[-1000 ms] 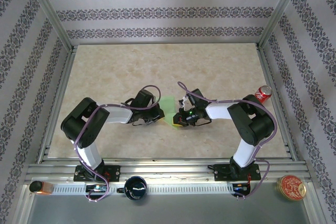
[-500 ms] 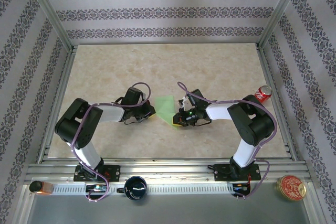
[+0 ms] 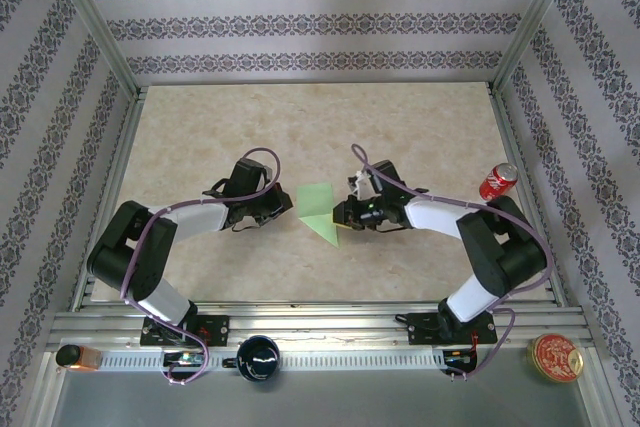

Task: Fold a paper plane with a square sheet of paper (pick it up from the middle)
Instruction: Third fold the triangle at the center of the table.

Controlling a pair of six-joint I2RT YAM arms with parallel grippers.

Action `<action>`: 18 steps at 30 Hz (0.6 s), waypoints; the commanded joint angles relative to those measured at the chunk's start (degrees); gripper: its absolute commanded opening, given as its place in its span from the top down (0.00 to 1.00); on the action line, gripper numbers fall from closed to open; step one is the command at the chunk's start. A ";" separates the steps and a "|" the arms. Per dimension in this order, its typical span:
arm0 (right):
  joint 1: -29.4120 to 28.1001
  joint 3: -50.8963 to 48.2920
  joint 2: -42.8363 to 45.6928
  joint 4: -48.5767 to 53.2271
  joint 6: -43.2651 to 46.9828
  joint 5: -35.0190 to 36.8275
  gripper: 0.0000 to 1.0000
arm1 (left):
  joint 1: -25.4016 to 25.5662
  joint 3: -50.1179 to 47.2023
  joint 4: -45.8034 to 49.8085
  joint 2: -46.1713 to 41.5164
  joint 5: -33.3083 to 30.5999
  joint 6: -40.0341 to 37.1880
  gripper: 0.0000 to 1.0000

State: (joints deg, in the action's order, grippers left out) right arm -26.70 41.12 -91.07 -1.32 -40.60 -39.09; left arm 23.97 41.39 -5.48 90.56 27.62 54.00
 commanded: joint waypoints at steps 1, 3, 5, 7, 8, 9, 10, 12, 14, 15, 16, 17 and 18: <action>4.09 -0.25 0.92 1.09 -0.84 2.26 0.82 | -0.36 0.20 0.96 -2.26 0.72 -0.43 0.94; 5.67 -0.06 0.57 1.24 -0.85 1.68 0.81 | -0.37 -0.65 0.11 -2.80 0.45 -0.10 0.91; 6.08 1.24 0.06 2.99 0.19 0.90 0.80 | -0.41 -1.75 -1.70 -3.36 -0.36 0.77 0.88; 6.04 1.59 0.21 3.11 0.43 0.66 0.79 | -0.40 -2.49 -3.64 -3.28 -0.59 1.66 0.86; 6.04 1.51 0.43 2.91 0.43 0.60 0.78 | -0.40 -2.63 -4.30 -3.14 -0.68 1.96 0.85; 6.04 1.58 0.45 2.99 0.60 0.44 0.78 | -0.33 -2.72 -4.73 -2.99 -0.60 2.22 0.84; 6.04 1.59 0.45 3.01 0.78 0.12 0.77 | -0.38 -2.89 -5.33 -2.83 -0.38 2.54 0.84; 5.96 1.37 0.20 2.28 0.79 -0.62 0.75 | -0.32 -3.17 -5.95 -2.68 0.25 3.01 0.83; 5.54 1.16 -0.51 1.35 0.40 -0.48 0.74 | -0.36 -2.90 -5.40 -2.49 1.22 2.83 0.80; 5.28 1.15 -0.89 1.03 0.18 -0.31 0.74 | -0.41 -2.72 -4.94 -2.46 1.76 2.58 0.79; 4.93 1.15 -1.35 0.67 -0.12 -0.05 0.73 | -0.34 -2.51 -4.16 -2.57 2.00 2.07 0.78; 4.52 1.30 -1.76 0.32 -0.34 0.14 0.73 | -0.33 -2.37 -3.20 -2.79 2.00 1.58 0.76; 4.25 1.53 -2.07 0.18 -0.44 0.24 0.73 | -0.38 -2.36 -2.73 -2.83 1.91 1.31 0.75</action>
State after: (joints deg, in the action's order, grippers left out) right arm -21.32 41.41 -91.72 -0.01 -40.64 -38.61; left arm 23.97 38.85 -8.45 88.23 28.51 55.92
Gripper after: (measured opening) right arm 0.271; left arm 0.245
